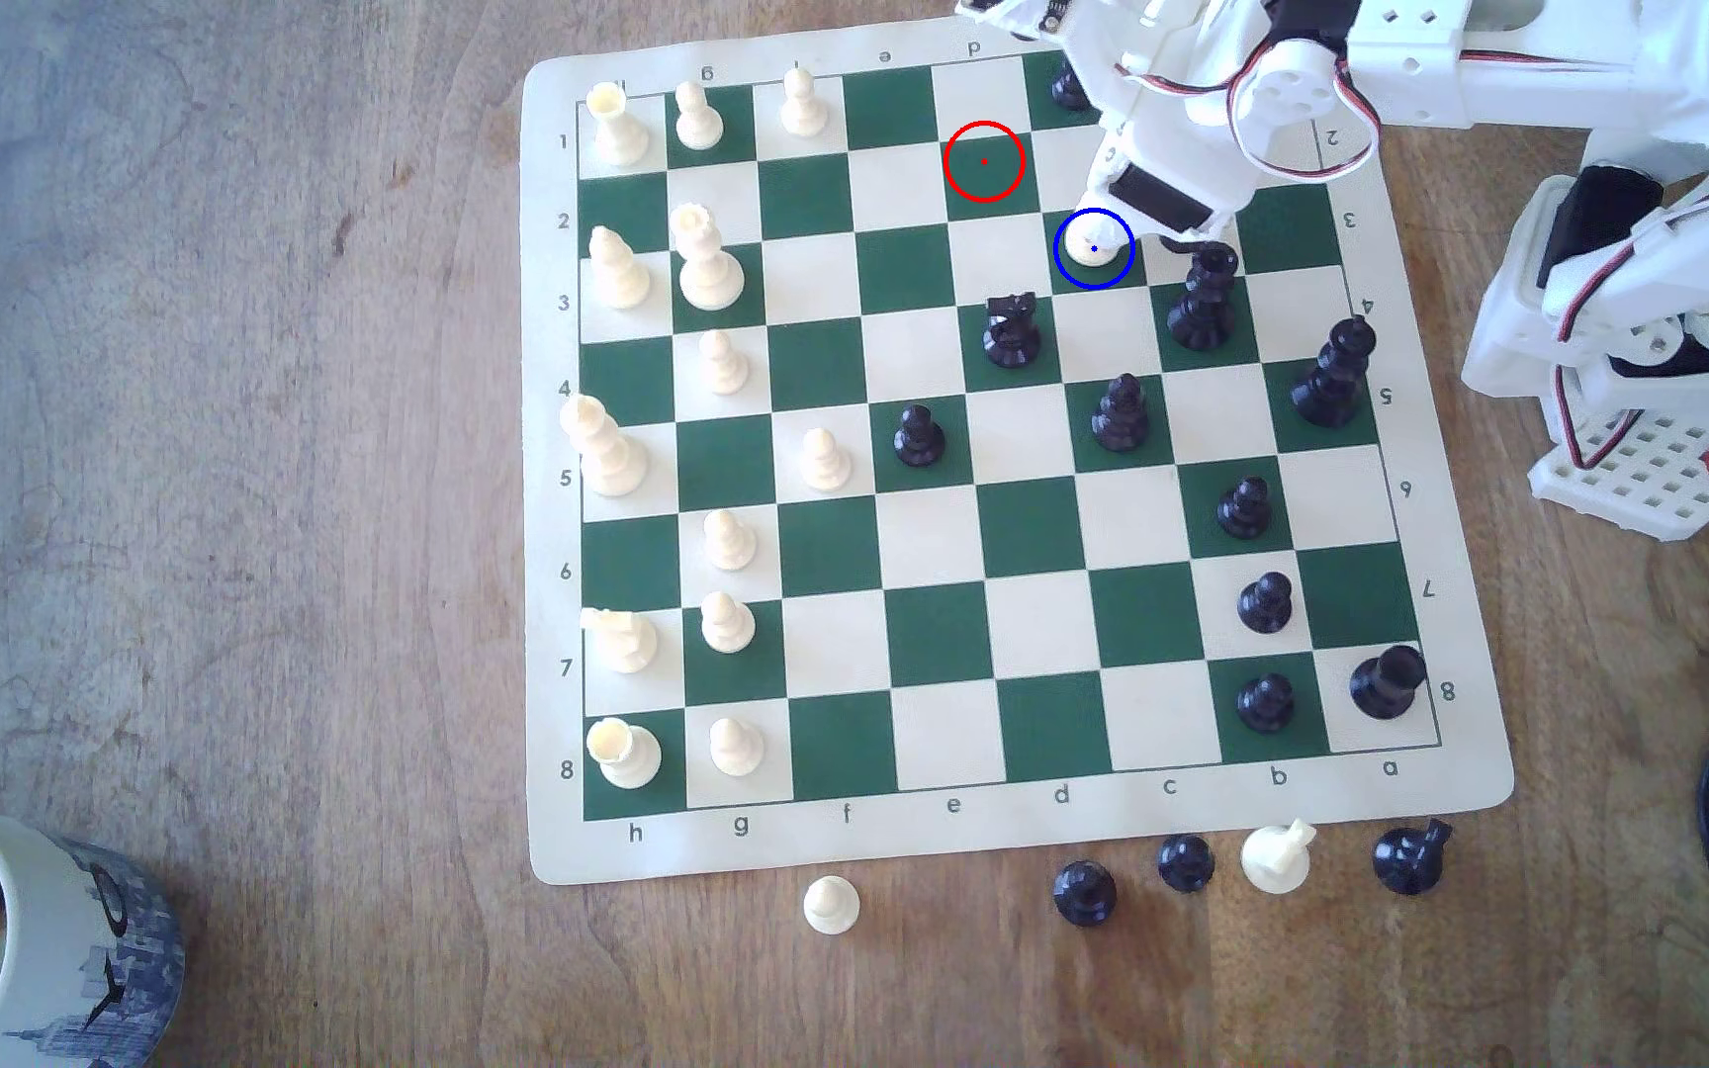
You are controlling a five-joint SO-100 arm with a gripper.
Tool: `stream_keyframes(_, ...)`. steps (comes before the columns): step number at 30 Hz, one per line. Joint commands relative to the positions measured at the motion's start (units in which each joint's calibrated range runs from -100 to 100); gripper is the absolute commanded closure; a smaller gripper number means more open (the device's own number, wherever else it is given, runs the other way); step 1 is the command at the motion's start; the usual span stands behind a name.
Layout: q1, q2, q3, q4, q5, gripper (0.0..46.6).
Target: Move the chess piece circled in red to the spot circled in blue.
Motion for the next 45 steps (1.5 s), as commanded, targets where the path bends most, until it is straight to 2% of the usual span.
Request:
stream_keyframes(1,0.6,0.2,-0.7,-1.3,0.3,44.1)
stream_keyframes(4,0.6,0.3,-0.7,-1.4,0.3,44.0)
stream_keyframes(8,0.6,0.6,-0.3,-1.5,0.3,41.3)
stream_keyframes(9,0.6,0.6,-0.3,-1.4,0.3,39.3)
stream_keyframes(13,0.8,0.4,-0.2,-1.4,0.3,36.2)
stream_keyframes(18,1.3,-5.3,-0.2,-1.4,-0.1,30.7)
stream_keyframes(26,1.4,-12.6,-1.0,4.9,-0.1,30.4)
stream_keyframes(36,-1.1,-32.6,2.3,17.9,-0.6,30.8)
stream_keyframes(39,-1.3,-37.5,6.0,17.7,-1.8,31.0)
stream_keyframes(42,-1.2,-37.9,7.0,16.6,-2.0,31.0)
stream_keyframes(45,-1.3,-42.1,11.3,4.0,-1.6,31.0)
